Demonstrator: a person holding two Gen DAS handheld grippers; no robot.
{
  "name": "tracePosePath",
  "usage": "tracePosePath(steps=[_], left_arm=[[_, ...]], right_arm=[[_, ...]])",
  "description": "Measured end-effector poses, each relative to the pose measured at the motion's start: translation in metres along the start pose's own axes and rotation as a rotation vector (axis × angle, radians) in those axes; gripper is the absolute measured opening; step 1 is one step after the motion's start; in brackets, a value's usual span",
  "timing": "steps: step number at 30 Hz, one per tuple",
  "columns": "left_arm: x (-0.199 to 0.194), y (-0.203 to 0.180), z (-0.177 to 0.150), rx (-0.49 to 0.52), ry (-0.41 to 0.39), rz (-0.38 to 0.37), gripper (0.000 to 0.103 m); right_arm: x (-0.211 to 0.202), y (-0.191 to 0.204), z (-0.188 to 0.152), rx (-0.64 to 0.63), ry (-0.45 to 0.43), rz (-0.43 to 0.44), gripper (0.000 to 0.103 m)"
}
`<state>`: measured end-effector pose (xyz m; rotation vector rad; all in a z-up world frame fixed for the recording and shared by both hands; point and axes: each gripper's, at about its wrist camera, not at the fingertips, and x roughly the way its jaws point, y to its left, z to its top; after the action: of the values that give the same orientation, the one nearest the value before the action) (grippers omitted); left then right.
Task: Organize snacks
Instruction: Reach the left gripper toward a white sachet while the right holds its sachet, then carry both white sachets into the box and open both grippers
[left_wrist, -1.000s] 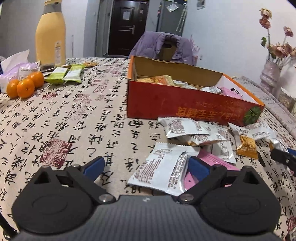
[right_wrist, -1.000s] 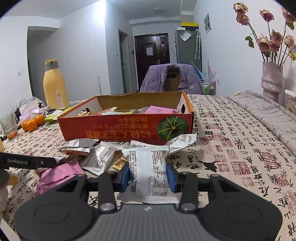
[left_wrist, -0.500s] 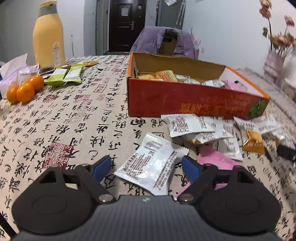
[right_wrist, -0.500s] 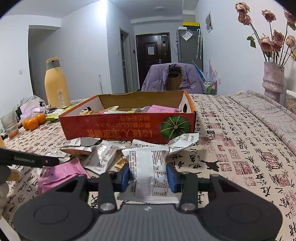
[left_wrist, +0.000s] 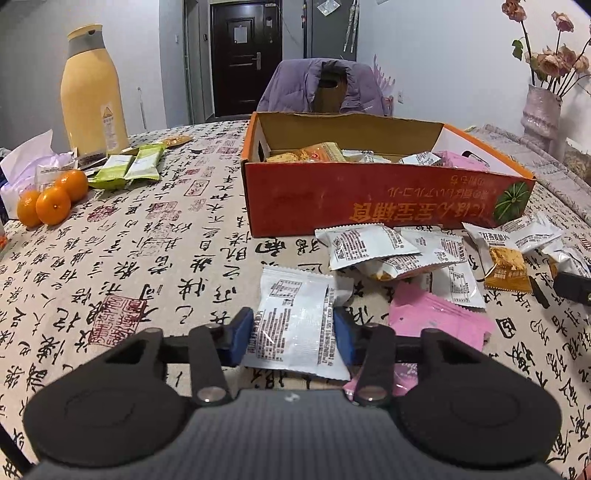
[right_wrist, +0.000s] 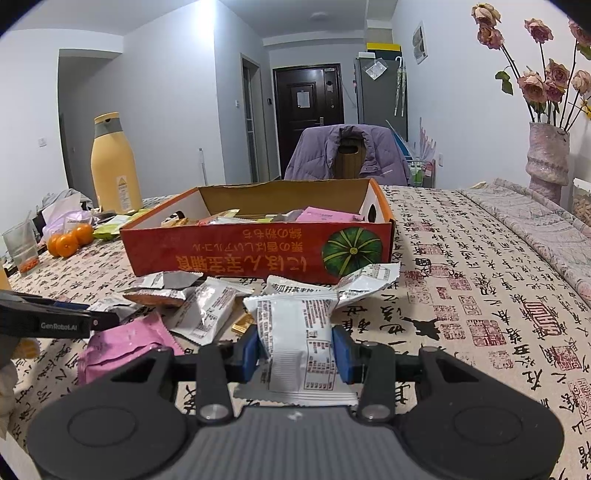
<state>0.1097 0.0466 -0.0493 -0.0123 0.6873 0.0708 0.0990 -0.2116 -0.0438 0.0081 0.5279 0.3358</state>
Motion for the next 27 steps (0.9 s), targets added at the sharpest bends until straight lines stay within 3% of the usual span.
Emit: tracePosePath(steps=[15,27], left_arm=[[-0.033,0.008,0.01,-0.018,-0.115,0.016,0.043],[-0.049,0.005,0.051,-0.006,-0.223,0.01,0.043]], right_arm=[[-0.008,0.002,0.004,-0.007,-0.028,0.003,0.041],[-0.006,0.006,0.03,-0.018,-0.096,-0.007,0.041]])
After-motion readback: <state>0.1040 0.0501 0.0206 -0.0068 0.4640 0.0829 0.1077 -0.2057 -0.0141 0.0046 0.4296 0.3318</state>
